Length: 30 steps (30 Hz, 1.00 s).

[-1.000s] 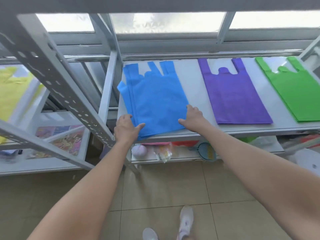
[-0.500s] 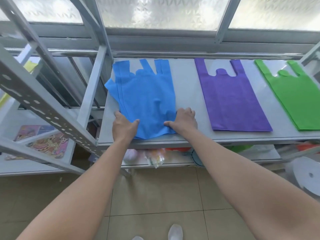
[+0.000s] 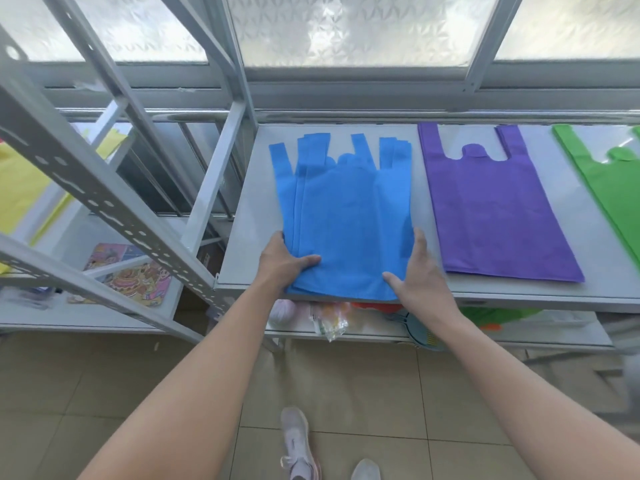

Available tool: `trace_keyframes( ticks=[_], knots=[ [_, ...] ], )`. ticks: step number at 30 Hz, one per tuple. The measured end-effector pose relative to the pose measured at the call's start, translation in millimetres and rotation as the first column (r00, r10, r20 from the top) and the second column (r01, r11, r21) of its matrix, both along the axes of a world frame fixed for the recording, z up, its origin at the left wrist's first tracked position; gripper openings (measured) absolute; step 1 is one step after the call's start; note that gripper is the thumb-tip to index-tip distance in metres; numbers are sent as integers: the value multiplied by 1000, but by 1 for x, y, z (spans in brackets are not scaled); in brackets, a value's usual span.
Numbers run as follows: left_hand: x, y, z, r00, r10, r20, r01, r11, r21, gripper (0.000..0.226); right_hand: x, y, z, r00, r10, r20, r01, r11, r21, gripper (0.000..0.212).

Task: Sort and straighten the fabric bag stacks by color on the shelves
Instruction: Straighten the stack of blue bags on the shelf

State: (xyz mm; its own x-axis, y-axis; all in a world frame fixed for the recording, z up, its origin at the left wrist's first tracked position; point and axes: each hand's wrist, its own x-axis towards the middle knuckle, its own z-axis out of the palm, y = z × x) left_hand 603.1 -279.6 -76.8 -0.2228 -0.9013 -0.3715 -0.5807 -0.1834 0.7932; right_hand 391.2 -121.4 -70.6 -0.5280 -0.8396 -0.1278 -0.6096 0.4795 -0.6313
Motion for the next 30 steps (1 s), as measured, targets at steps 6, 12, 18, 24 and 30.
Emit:
trace_keyframes(
  ticks=[6,12,18,24,30],
  knots=[
    [7,4,-5,937,31,348,105,925,-364,90,-25,-9,-3,994,-31,-105,42,994,99,85],
    [-41,-53,3,952,-69,300,178,918,-354,58,-54,-79,6,998,-40,-48,47,989,142,82],
    [-84,-101,2,950,-17,311,103,960,-260,74,-70,-143,5,997,-77,-28,82,961,263,70],
    [-87,-115,6,979,65,194,-47,994,-95,62,-67,-149,-10,992,-24,-125,59,956,286,75],
    [-90,-129,13,995,-55,-86,54,999,-5,26,-79,-144,-15,993,-59,-105,71,991,115,68]
  ],
)
